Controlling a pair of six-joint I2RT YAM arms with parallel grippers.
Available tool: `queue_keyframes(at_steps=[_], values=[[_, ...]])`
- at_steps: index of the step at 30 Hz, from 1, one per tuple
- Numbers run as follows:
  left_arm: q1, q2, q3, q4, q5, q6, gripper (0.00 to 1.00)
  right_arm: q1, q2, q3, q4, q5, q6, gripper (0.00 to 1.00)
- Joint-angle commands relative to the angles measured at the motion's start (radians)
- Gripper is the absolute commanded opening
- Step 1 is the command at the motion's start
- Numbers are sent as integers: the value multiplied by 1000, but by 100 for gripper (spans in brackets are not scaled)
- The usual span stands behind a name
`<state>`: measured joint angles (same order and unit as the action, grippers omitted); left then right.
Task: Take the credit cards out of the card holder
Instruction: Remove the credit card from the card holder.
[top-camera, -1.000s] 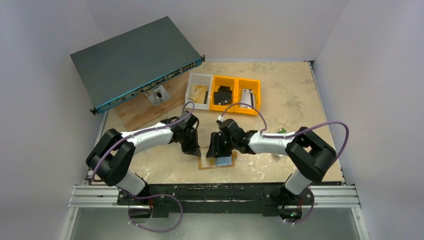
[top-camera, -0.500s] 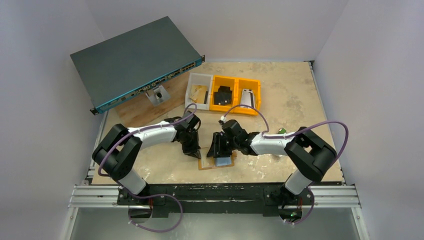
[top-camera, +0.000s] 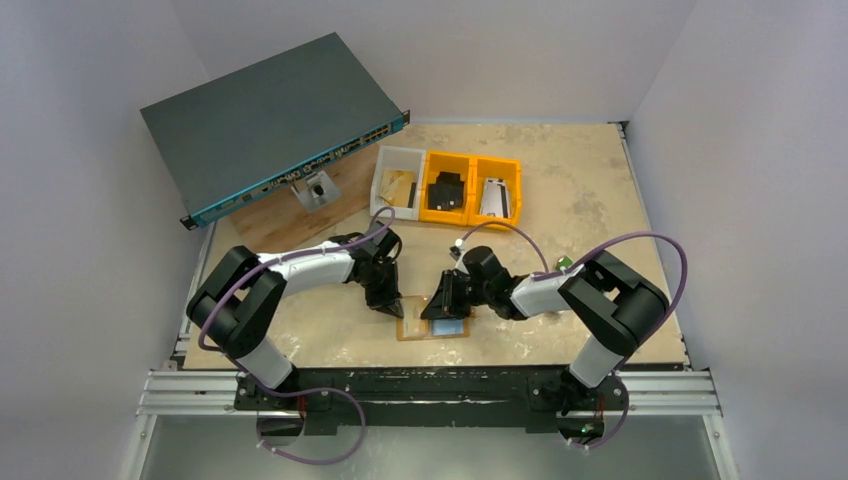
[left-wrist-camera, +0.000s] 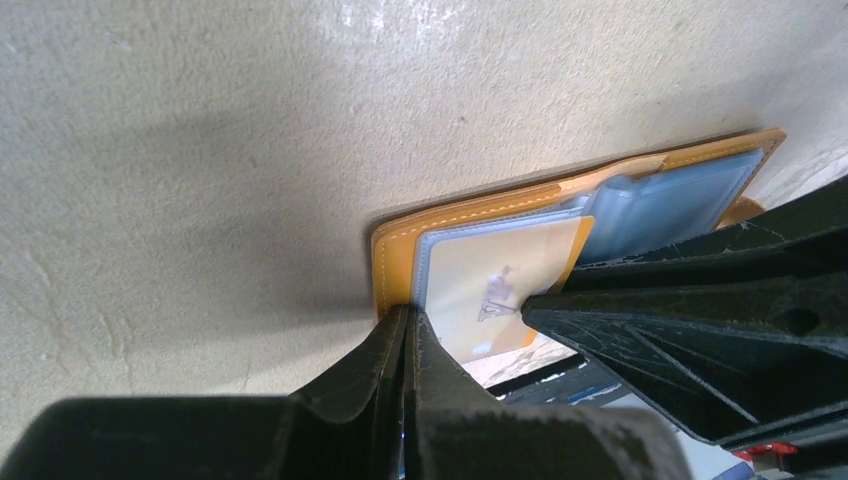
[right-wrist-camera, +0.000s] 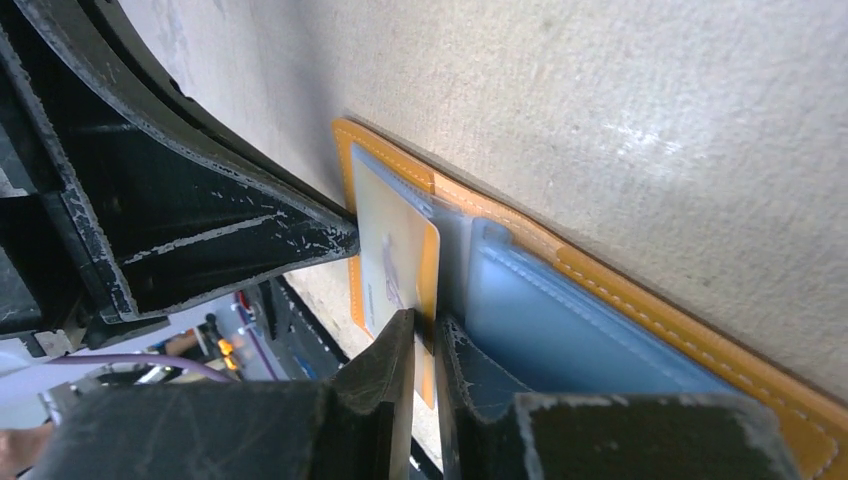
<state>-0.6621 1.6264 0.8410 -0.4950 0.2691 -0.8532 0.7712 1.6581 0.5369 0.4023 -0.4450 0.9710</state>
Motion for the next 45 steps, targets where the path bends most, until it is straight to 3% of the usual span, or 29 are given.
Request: queue_keyframes(at_steps=[1, 6, 10, 13, 32, 45], values=[[-16, 63, -31, 28, -43, 10, 0, -16, 20, -50, 101, -69, 45, 8], [-15, 54, -36, 28, -43, 10, 0, -38, 7, -73, 109, -64, 52, 7], [-14, 58, -39, 28, -43, 10, 0, -43, 2, -84, 135, -72, 61, 20], [-15, 60, -42, 28, -43, 10, 0, -45, 7, -94, 165, -80, 78, 23], [-14, 59, -46, 28, -43, 10, 0, -63, 13, -136, 271, -91, 134, 2], [7, 43, -48, 28, -43, 10, 0, -113, -111, -130, 30, 12, 19, 0]])
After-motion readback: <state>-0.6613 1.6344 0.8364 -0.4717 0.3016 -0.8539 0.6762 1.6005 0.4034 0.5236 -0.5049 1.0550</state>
